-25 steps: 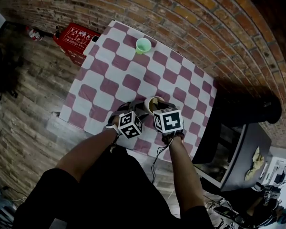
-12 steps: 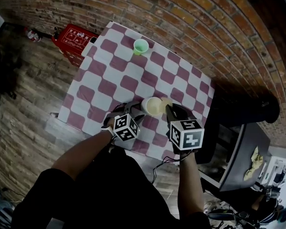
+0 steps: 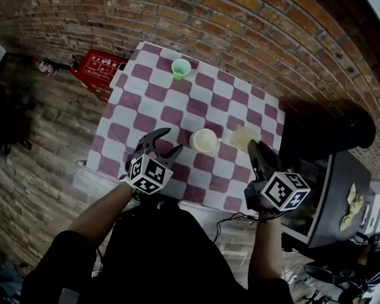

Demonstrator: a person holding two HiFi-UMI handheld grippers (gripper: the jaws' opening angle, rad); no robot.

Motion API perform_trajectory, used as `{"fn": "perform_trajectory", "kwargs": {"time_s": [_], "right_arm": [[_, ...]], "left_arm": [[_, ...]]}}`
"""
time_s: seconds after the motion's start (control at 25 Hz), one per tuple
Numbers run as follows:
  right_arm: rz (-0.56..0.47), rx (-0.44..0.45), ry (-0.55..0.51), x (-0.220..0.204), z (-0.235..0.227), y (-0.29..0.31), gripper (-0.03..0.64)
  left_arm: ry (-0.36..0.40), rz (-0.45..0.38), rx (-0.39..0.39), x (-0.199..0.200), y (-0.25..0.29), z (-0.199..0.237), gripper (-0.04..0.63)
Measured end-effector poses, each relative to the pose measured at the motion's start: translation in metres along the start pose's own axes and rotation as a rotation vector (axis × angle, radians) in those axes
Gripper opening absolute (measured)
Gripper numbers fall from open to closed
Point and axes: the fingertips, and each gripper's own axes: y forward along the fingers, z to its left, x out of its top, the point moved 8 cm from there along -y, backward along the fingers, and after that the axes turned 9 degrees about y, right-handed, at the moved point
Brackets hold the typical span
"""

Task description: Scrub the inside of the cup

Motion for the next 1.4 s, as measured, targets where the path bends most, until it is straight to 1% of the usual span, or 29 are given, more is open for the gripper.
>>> {"fn": "perform_trajectory", "kwargs": {"time_s": [0.08,0.16,0.24,0.36,0.44,0.52,0.6,0.68,0.76,0.84,0.96,1.0,1.04,1.12,1.24,1.32,1.4], "right_arm": [[-0.057,0.040,0.039,0.006,-0.004,-0.010,0.069],[-0.113,0.087,0.054,0.009,0.000,-0.021,0.069],[-0.134,0.124,0.055,-0.004,0.008,-0.033,0.069],[-0.134,0.166,0.040,-0.026,0.018,-0.044,0.069],[-0.124,0.187,0.036,-0.036,0.023,-0.046,0.069],[-0.110,0.201,0.037,-0.042,0.027,-0.048,0.069],[-0.099,0.209,0.031,-0.046,0.030,-0.049,0.069],[-0.097,0.210,0.001,-0.048,0.035,-0.050,0.069],[-0.114,0.211,-0.045,-0.046,0.040,-0.054,0.069],[-0.138,0.222,-0.073,-0.044,0.047,-0.061,0.069],[-0.166,0.243,-0.068,-0.042,0.056,-0.068,0.069],[-0.177,0.245,-0.069,-0.040,0.059,-0.069,0.069],[-0.192,0.244,-0.075,-0.039,0.060,-0.070,0.069],[-0.220,0.234,-0.090,-0.034,0.061,-0.072,0.069],[-0.243,0.225,-0.099,-0.031,0.059,-0.079,0.069],[-0.257,0.224,-0.096,-0.030,0.056,-0.084,0.069],[-0.272,0.223,-0.093,-0.029,0.053,-0.089,0.069]], "left_arm": [[0.000,-0.051,0.071,0.017,-0.003,0.019,0.256],[0.014,-0.095,0.131,0.035,-0.006,0.039,0.256],[0.032,-0.096,0.175,0.035,-0.013,0.048,0.256],[0.063,-0.077,0.235,0.023,-0.015,0.062,0.256],[0.057,-0.068,0.258,0.017,-0.017,0.073,0.256],[0.037,-0.076,0.271,0.017,-0.031,0.082,0.256],[0.020,-0.101,0.264,0.023,-0.055,0.089,0.256],[0.010,-0.128,0.246,0.034,-0.085,0.098,0.256],[-0.031,-0.161,0.230,0.049,-0.121,0.109,0.256],[-0.127,-0.216,0.203,0.069,-0.161,0.116,0.255],[-0.324,-0.324,0.117,0.105,-0.214,0.103,0.253],[-0.367,-0.364,0.089,0.117,-0.225,0.095,0.252],[-0.392,-0.404,0.069,0.128,-0.233,0.086,0.252],[-0.405,-0.465,0.053,0.147,-0.236,0.068,0.252],[-0.390,-0.513,0.054,0.172,-0.223,0.042,0.252],[-0.385,-0.528,0.016,0.184,-0.210,0.028,0.251],[-0.353,-0.511,-0.015,0.189,-0.200,0.018,0.251]]}}
